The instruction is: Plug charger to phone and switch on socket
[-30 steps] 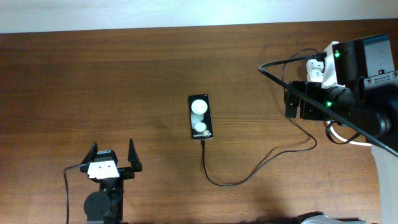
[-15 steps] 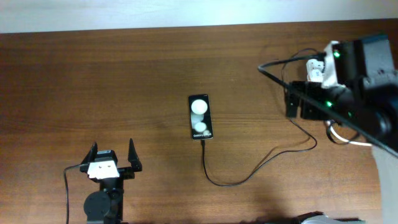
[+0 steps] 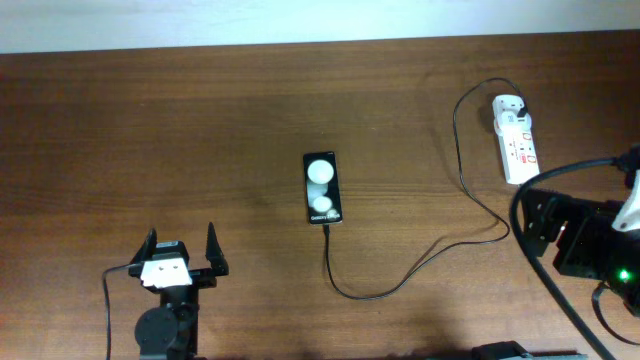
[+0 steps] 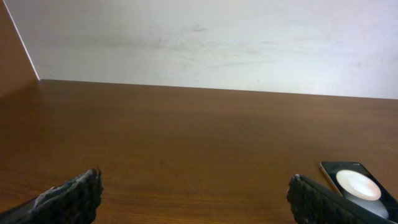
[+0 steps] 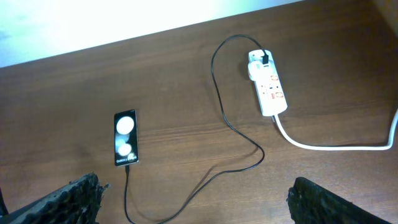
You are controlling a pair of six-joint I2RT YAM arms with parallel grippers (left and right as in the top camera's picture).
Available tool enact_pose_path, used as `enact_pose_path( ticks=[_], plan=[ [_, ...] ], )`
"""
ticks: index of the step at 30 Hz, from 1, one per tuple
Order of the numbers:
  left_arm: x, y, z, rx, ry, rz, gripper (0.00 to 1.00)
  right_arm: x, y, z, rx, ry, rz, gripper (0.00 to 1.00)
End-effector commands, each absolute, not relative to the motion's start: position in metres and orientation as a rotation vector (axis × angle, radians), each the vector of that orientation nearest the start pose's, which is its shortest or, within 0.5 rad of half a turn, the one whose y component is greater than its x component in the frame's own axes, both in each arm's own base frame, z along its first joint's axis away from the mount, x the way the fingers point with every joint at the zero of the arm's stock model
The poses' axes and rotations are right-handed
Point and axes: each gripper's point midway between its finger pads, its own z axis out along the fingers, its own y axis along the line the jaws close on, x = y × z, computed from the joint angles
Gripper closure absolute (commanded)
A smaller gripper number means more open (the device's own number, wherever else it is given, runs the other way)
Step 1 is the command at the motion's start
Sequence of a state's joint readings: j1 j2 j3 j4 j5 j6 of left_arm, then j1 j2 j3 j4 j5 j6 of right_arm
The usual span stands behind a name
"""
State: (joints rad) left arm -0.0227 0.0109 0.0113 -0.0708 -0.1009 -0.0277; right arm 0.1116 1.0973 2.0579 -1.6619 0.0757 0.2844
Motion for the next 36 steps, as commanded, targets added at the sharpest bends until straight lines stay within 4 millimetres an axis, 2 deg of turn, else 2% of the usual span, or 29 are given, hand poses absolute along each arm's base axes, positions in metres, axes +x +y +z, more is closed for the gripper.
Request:
enact_pose_path(
  ticks=[1,6,7,9,12,16,18,22,26,29,36],
  plan=[
    [0.246,0.013,0.158,-0.094,1.640,0.041,0.01,0.167,0.001,0.432,0.252,2.215,0.110,0.01],
    [0.246,0.013,0.158,-0.094,1.640,0.041,0.01,0.138,0.000,0.441,0.246,2.142,0.141,0.01],
    [0.246,0.013,0.158,-0.094,1.640,0.041,0.01,0.131,0.001,0.440,0.240,2.131,0.154,0.01],
    [0.246,0.013,0.158,-0.094,1.640,0.041,0.01,0.125,0.003,0.426,0.252,2.154,0.173,0.01],
    [0.246,0.013,0.158,-0.094,1.640,0.041,0.01,0.134,0.004,0.408,0.253,2.135,0.181,0.01],
    [0.246,0.013,0.158,-0.094,1.640,0.041,0.01,0.157,0.018,0.358,0.210,2.093,0.257,0.01],
    [0.246,0.013,0.158,-0.094,1.640,0.041,0.01,0.172,0.031,0.327,0.163,2.039,0.333,0.01],
    [0.246,0.013,0.158,-0.094,1.640,0.041,0.01,0.191,0.035,0.293,0.139,1.927,0.365,0.01],
    [0.246,0.013,0.158,-0.094,1.640,0.041,0.01,0.196,0.028,0.294,0.198,1.774,0.392,0.01],
    [0.246,0.013,0.158,-0.094,1.640,0.041,0.01,0.185,0.027,0.306,0.177,1.669,0.398,0.01],
    [0.246,0.013,0.158,-0.094,1.640,0.041,0.01,0.159,0.030,0.324,0.137,1.545,0.417,0.02]
  ],
)
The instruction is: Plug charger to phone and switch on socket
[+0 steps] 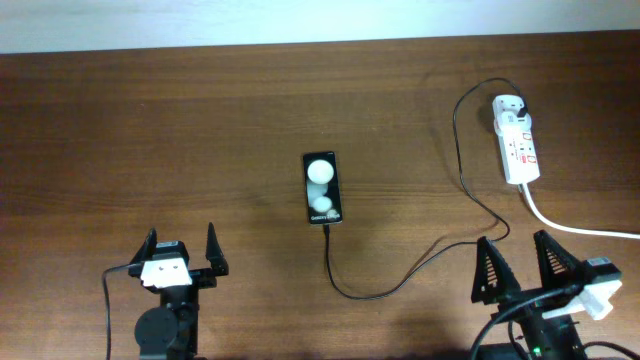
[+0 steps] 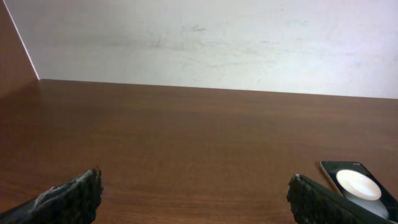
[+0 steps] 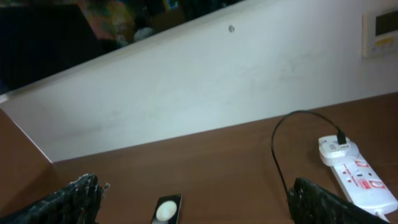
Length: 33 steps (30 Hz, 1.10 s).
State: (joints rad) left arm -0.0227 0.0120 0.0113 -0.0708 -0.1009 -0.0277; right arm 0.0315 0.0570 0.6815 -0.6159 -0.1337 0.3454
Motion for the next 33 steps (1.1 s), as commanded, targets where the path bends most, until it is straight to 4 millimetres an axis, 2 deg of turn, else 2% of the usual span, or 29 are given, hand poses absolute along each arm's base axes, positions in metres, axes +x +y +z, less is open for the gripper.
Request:
enact_pose_path(
  ticks=[1,7,11,13,14,17,19,29,30,33],
  plan=[
    [0.246,0.013,0.158,-0.094,1.640,0.041,0.01,0.158,0.030,0.322,0.137,1.543,0.417,0.01],
    [0.246,0.013,0.158,-0.094,1.640,0.041,0.01,0.164,0.034,0.305,0.123,1.583,0.437,0.01],
    [0.246,0.013,0.158,-0.094,1.640,0.041,0.01,0.180,0.038,0.263,0.126,1.683,0.445,0.01],
    [0.246,0.013,0.158,-0.094,1.640,0.041,0.01,0.191,0.039,0.232,0.109,1.753,0.416,0.01],
    [0.246,0.013,0.158,-0.094,1.640,0.041,0.01,0.193,0.039,0.226,0.070,1.760,0.383,0.01],
    [0.246,0.013,0.158,-0.094,1.640,0.041,0.01,0.205,0.040,0.225,-0.088,1.699,0.253,0.01],
    [0.246,0.013,0.158,-0.094,1.640,0.041,0.01,0.212,0.040,0.221,-0.130,1.666,0.210,0.01],
    [0.246,0.013,0.158,-0.094,1.640,0.041,0.01,0.238,0.037,0.185,-0.122,1.600,0.170,0.01],
    [0.246,0.013,0.158,-0.094,1.640,0.041,0.01,0.240,0.036,0.185,-0.118,1.591,0.165,0.01],
    [0.246,0.013,0.158,-0.094,1.640,0.041,0.01,0.241,0.033,0.200,-0.106,1.515,0.151,0.01]
  ],
)
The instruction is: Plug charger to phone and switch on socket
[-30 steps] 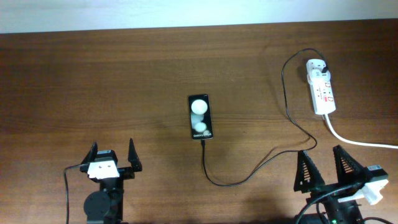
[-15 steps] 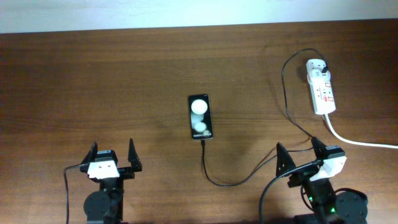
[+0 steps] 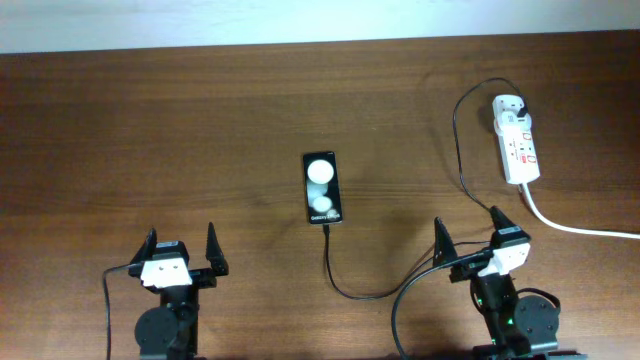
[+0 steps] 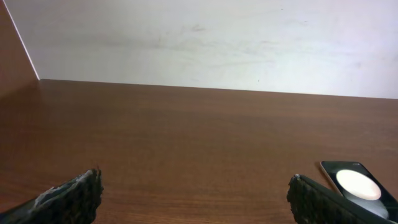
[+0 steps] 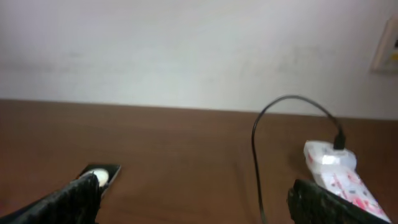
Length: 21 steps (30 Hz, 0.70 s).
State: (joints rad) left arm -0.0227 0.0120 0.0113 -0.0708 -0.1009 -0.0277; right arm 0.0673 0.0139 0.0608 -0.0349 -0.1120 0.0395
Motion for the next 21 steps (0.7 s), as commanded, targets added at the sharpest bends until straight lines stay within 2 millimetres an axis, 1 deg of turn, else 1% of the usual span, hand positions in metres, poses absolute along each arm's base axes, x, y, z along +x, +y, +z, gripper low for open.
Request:
enact_pose_path(
  ticks=[1,3,6,8,9,11,14,16,18,21],
  plan=[
    [0.246,0.013,0.158,-0.094,1.640,0.041,0.01,0.240,0.033,0.206,-0.106,1.491,0.150,0.01],
    [0.246,0.013,0.158,-0.094,1.640,0.041,0.01,0.239,0.033,0.216,-0.106,1.449,0.149,0.01],
    [0.246,0.013,0.158,-0.094,1.640,0.041,0.01,0.239,0.033,0.225,-0.142,1.388,0.104,0.02],
    [0.246,0.013,0.158,-0.094,1.640,0.041,0.01,0.236,0.031,0.239,-0.148,1.327,0.098,0.01],
    [0.246,0.013,0.158,-0.094,1.640,0.041,0.01,0.233,0.027,0.249,-0.158,1.283,0.084,0.01],
    [0.246,0.013,0.158,-0.094,1.640,0.041,0.01,0.233,0.020,0.251,-0.133,1.276,0.056,0.01],
    [0.246,0.013,0.158,-0.094,1.640,0.041,0.01,0.237,0.027,0.235,-0.149,1.320,0.085,0.01],
    [0.246,0.013,0.158,-0.094,1.640,0.041,0.01,0.241,0.030,0.214,-0.152,1.402,0.103,0.01],
    [0.246,0.013,0.158,-0.094,1.640,0.041,0.01,0.243,0.025,0.204,-0.126,1.449,0.082,0.01],
    [0.246,0.013,0.158,-0.094,1.640,0.041,0.01,0.246,0.014,0.178,-0.075,1.558,0.039,0.01]
  ],
)
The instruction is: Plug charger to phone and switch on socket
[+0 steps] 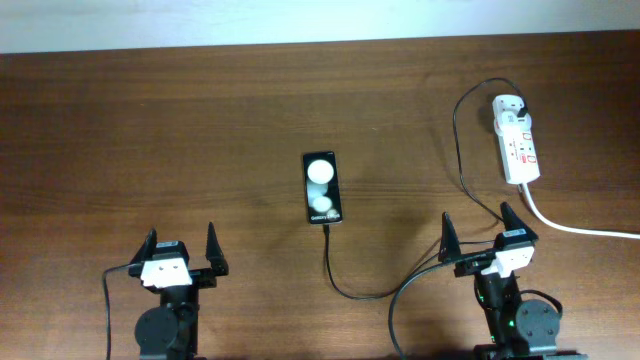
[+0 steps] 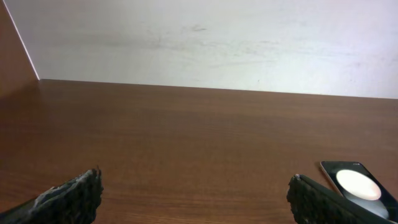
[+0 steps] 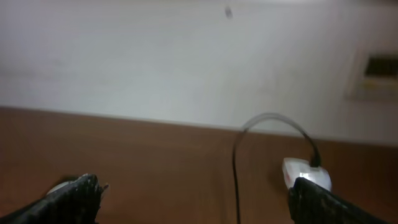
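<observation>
A black phone [image 1: 322, 188] lies flat mid-table, its edge also showing in the left wrist view as the phone [image 2: 357, 185]. The black charger cable [image 1: 400, 280] runs from the phone's near end in a loop to the white socket strip [image 1: 517, 139] at the back right, where its plug sits; the strip [image 3: 305, 173] shows blurred in the right wrist view. My left gripper [image 1: 181, 253] stands open near the front left, empty. My right gripper [image 1: 482, 234] stands open near the front right, just over the cable, empty.
The wooden table [image 1: 200, 120] ends at a white wall [image 2: 205, 37] at the back. A thick white lead [image 1: 580, 228] runs from the socket strip off the right edge.
My right gripper has shifted slightly to the right and its view has tilted up. The left gripper, phone, cable and socket strip stand as before.
At first my right arm was folded at the far right edge, high over the table. Then the right gripper stood open at the front right, then a little further left near the cable, and now slightly right again. The left arm has not moved.
</observation>
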You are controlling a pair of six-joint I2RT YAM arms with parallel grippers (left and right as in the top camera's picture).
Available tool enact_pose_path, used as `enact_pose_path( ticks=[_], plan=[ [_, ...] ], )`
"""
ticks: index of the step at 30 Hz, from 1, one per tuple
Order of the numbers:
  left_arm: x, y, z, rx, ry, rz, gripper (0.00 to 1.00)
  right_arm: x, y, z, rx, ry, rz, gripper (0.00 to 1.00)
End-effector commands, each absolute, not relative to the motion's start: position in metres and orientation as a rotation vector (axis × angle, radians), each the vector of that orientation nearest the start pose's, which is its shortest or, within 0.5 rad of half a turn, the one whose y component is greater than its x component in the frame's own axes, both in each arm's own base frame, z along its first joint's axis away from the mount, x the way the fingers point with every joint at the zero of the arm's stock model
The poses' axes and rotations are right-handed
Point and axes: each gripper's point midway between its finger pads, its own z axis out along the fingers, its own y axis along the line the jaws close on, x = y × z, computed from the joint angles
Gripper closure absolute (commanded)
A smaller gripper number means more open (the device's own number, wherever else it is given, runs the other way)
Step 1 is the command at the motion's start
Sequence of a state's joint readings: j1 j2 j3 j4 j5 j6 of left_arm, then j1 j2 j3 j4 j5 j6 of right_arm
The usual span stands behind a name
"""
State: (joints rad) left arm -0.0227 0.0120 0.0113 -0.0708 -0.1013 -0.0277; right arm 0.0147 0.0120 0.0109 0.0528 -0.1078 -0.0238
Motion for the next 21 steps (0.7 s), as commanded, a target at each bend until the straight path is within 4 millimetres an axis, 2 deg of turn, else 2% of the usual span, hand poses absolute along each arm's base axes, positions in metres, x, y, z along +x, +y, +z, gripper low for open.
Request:
enact_pose_path(
  ticks=[1,2,9,21],
  plan=[
    [0.246,0.013,0.158,-0.094,1.640,0.041,0.01,0.246,0.014,0.168,-0.075,1.599,0.040,0.01],
    [0.246,0.013,0.158,-0.094,1.640,0.041,0.01,0.246,0.013,0.156,-0.070,1.645,0.036,0.01],
    [0.246,0.013,0.158,-0.094,1.640,0.041,0.01,0.246,0.007,0.155,-0.086,1.649,-0.033,0.01],
    [0.246,0.013,0.158,-0.094,1.640,0.041,0.01,0.246,0.008,0.156,-0.090,1.646,-0.023,0.01]
  ],
)
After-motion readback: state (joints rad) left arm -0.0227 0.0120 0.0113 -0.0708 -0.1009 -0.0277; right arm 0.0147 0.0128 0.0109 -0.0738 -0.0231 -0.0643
